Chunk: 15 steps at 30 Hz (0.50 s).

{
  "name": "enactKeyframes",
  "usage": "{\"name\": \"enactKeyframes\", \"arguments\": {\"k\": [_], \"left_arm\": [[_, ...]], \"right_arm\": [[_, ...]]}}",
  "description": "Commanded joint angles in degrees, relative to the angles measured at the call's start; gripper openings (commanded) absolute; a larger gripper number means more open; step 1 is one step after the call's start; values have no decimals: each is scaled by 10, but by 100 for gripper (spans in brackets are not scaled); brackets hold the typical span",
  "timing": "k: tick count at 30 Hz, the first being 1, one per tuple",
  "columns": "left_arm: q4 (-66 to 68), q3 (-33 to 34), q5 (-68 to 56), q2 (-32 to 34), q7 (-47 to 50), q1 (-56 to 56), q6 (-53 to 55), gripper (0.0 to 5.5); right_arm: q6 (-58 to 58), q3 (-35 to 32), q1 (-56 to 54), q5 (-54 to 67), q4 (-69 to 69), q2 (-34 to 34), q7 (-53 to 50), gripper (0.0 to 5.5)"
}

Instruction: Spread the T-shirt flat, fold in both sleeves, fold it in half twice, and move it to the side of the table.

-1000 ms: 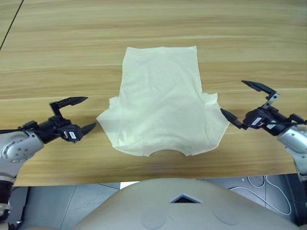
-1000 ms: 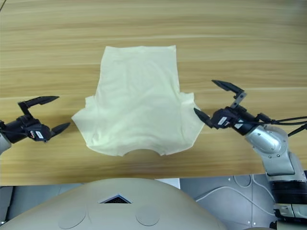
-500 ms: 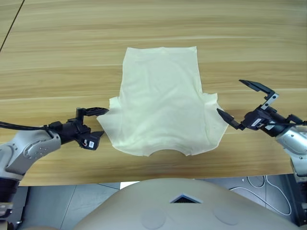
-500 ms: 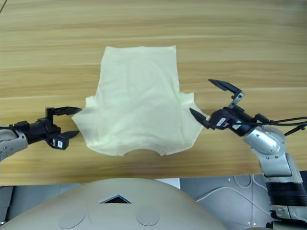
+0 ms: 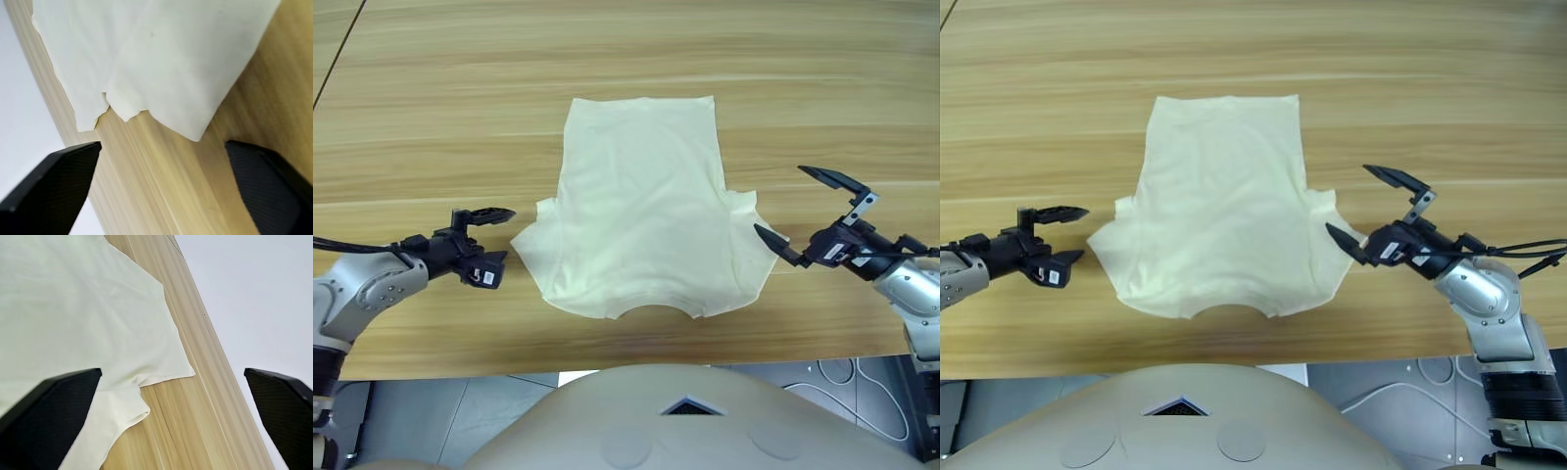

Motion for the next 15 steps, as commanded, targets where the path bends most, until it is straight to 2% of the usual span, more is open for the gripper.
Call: {"name": "enactKeyframes", "arguments": {"k": [1, 15], "left_arm": [[-1, -28, 9, -2, -7, 10, -5, 393], [-3, -34, 21, 5, 10, -3, 13, 159]], "right_arm": [[1, -2, -3, -3, -1, 3, 8, 540], [-1, 3, -4, -6, 1, 1, 13, 540]]}}
